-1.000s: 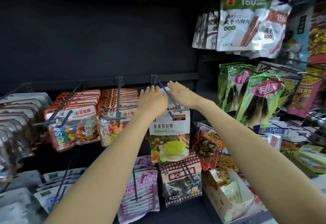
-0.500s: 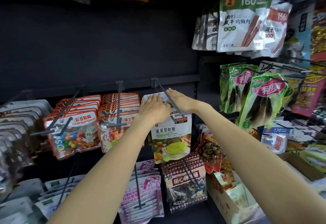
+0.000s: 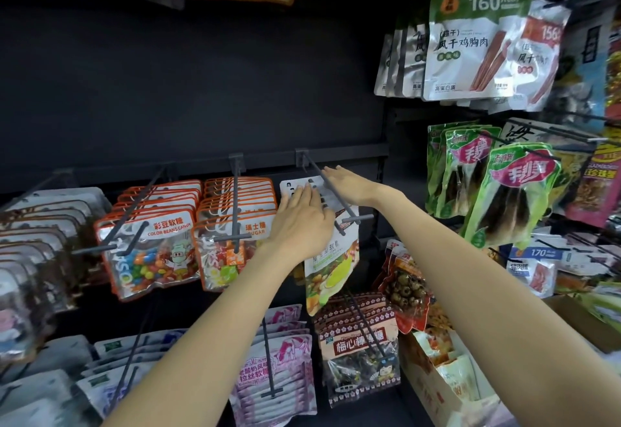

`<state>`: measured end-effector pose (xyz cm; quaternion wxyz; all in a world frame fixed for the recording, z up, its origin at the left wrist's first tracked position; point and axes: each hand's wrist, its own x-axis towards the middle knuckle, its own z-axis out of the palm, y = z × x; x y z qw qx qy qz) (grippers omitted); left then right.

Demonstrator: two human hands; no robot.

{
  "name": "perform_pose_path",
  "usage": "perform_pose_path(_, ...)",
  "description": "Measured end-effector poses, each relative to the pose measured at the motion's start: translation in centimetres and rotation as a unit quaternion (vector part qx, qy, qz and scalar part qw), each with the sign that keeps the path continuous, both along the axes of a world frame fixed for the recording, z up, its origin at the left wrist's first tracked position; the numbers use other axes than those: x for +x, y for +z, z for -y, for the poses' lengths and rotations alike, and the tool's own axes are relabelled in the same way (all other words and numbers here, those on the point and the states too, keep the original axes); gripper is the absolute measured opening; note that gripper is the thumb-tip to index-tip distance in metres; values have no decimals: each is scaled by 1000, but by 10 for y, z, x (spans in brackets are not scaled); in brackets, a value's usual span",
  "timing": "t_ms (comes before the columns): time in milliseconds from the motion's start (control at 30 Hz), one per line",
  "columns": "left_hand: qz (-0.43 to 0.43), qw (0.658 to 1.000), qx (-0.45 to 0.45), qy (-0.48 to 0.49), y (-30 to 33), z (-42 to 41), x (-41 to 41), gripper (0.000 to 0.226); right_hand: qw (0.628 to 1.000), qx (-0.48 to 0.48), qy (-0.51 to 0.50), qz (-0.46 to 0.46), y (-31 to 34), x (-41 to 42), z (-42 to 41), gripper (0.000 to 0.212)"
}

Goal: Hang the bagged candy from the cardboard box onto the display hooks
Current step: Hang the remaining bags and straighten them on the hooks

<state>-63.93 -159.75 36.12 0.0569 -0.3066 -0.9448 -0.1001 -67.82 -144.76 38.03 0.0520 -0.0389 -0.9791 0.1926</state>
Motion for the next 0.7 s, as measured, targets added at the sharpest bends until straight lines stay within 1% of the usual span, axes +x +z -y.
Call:
perform_pose_path(100, 7, 1000, 3, -3, 0, 0, 0, 55, 998, 54, 33, 14, -4, -5, -3, 44)
perform_pose_path(133, 11, 1000, 7, -4, 0, 0, -1, 55, 997, 62, 40, 1, -4, -7, -3, 45)
perform_pose_path(167, 16, 1000, 12, -7, 0, 0, -1, 55, 998, 44, 30, -27, -3, -10, -3, 46)
perform_pose_path(233, 24, 999, 23, -17, 1, 0, -2, 54, 994, -27, -1, -104, 3, -13, -5, 41)
perform_pose_path(300, 30, 999, 24, -28, 2, 0, -3, 53, 988, -81, -23, -129, 9, -17, -7, 32)
perform_pose_path(467, 24, 999, 16, -44, 4, 2, -6, 52, 991, -79, -28, -103, 13, -35, 0, 13)
perform_pose_path(567, 19, 999, 14, -45, 5, 1, -8, 53, 989, -99, -29, -101, 15, -40, 4, 8)
perform_pose_path(633, 13, 999, 11, -45, 5, 1, -9, 53, 990, -91, -33, -98, 15, -41, 4, 8)
perform_pose_path(700, 10, 999, 8, -45, 4, 0, -10, 53, 991, -86, -36, -96, 14, -41, 4, 14)
